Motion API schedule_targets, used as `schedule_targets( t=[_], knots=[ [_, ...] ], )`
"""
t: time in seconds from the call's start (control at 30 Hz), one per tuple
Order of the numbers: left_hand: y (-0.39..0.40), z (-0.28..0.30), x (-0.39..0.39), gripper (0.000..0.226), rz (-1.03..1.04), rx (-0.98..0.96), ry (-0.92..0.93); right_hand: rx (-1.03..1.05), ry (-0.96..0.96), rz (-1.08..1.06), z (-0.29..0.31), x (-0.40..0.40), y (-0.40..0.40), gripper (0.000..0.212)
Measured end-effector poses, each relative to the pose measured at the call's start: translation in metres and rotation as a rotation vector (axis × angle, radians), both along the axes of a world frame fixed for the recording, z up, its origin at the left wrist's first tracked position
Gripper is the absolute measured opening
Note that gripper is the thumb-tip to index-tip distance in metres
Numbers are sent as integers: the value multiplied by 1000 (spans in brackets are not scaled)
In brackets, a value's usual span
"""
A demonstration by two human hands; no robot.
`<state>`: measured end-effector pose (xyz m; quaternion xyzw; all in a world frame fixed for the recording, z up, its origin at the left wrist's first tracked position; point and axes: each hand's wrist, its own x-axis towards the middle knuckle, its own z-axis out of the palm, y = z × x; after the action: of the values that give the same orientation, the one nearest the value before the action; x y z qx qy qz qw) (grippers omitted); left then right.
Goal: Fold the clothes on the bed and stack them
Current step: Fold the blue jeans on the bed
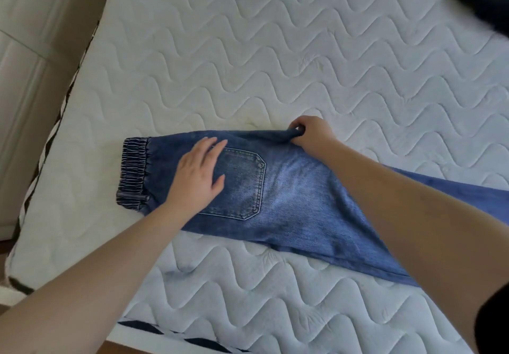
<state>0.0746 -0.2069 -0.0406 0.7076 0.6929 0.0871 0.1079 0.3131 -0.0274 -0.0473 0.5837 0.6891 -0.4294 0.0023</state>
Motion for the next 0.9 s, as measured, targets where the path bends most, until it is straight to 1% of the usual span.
schedule_targets(
  t=[0.07,0.13,0.2,0.27,0.37,0.43,0.47,0.53,0.6,0.67,0.73,0.83,0.9],
  knots=[
    [14,2,20,78,-33,1,-26,201,22,21,8,3,-19,23],
    [27,2,37,86,-104,-4,-8,357,93,66,14,9,-48,24],
    [36,-1,53,95,-222,-18,67,451,101,129,16,14,-79,30],
    [40,-8,67,92,-339,-40,130,511,73,178,13,16,-107,31],
    [36,-26,77,72,-438,-120,190,475,45,214,4,18,-134,27],
    [30,-38,77,63,-463,-195,248,434,52,228,-2,25,-143,27],
    [27,-43,77,61,-457,-211,266,443,60,236,-4,30,-145,25],
    [21,-47,78,59,-422,-202,250,528,50,227,-8,40,-147,25],
    [18,-47,83,59,-414,-177,231,605,23,150,-12,46,-143,32],
    [17,-43,88,57,-429,-181,257,571,-34,98,-17,49,-134,44],
    [19,-38,92,55,-425,-209,299,465,-120,121,-23,51,-123,50],
    [22,-27,99,52,-383,-233,269,418,-215,157,-34,67,-109,46],
    [24,-22,106,50,-378,-196,234,430,-251,141,-34,87,-99,42]
  ],
)
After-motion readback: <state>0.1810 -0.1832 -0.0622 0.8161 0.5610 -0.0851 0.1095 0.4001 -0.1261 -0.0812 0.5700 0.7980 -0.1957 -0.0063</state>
